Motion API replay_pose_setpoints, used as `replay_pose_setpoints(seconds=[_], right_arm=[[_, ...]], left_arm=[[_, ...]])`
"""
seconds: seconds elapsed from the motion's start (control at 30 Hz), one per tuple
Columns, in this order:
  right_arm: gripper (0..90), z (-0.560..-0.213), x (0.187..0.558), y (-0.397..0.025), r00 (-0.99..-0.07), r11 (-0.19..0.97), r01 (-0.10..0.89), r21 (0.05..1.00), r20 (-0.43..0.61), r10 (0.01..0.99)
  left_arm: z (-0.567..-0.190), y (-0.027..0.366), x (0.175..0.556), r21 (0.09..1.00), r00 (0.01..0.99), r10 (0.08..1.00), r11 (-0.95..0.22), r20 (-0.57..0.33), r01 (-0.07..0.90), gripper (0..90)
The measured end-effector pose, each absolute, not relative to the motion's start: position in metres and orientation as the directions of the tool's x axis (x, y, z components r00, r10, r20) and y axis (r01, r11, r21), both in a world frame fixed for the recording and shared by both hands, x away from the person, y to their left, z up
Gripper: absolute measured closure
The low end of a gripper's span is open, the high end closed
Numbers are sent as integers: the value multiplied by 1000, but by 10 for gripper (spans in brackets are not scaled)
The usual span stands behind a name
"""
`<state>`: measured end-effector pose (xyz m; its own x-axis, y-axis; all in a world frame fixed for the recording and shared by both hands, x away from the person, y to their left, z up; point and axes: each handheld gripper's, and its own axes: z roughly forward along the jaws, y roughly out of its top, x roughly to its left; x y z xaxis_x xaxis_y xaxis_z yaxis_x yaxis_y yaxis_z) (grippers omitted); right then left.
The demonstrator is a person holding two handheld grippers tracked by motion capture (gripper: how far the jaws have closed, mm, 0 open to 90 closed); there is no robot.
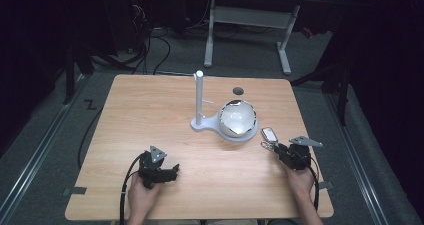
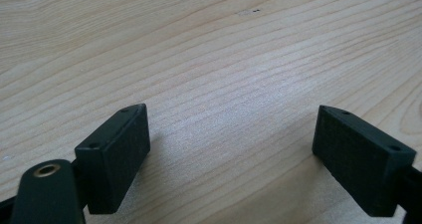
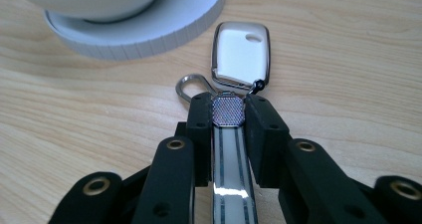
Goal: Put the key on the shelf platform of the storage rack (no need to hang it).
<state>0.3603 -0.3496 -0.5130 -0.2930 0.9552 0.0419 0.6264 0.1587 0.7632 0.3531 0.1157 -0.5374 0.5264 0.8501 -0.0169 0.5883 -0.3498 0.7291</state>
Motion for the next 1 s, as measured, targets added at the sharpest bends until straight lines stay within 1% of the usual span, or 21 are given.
replay_pose_setpoints(seconds=[0.07, 0.2, 0.33, 0.47, 1.0], right_arm=[[748, -509, 358, -352, -294, 142, 615, 775, 59, 954], [747, -500, 354, -355, -299, 136, 592, 794, 59, 952], [747, -484, 352, -357, -308, 148, 560, 815, 39, 950], [747, -473, 350, -359, -309, 141, 540, 830, 39, 950], [747, -449, 338, -357, -350, 157, 493, 856, 30, 936]], left_arm=[[-537, 116, 353, 729, 527, 850, -350, -17, 588, 153], [-537, 116, 353, 729, 527, 850, -350, -17, 588, 153], [-537, 116, 353, 729, 527, 850, -350, -17, 588, 153], [-537, 116, 353, 729, 526, 850, -350, -16, 588, 153], [-537, 116, 353, 729, 527, 850, -350, -17, 588, 153]])
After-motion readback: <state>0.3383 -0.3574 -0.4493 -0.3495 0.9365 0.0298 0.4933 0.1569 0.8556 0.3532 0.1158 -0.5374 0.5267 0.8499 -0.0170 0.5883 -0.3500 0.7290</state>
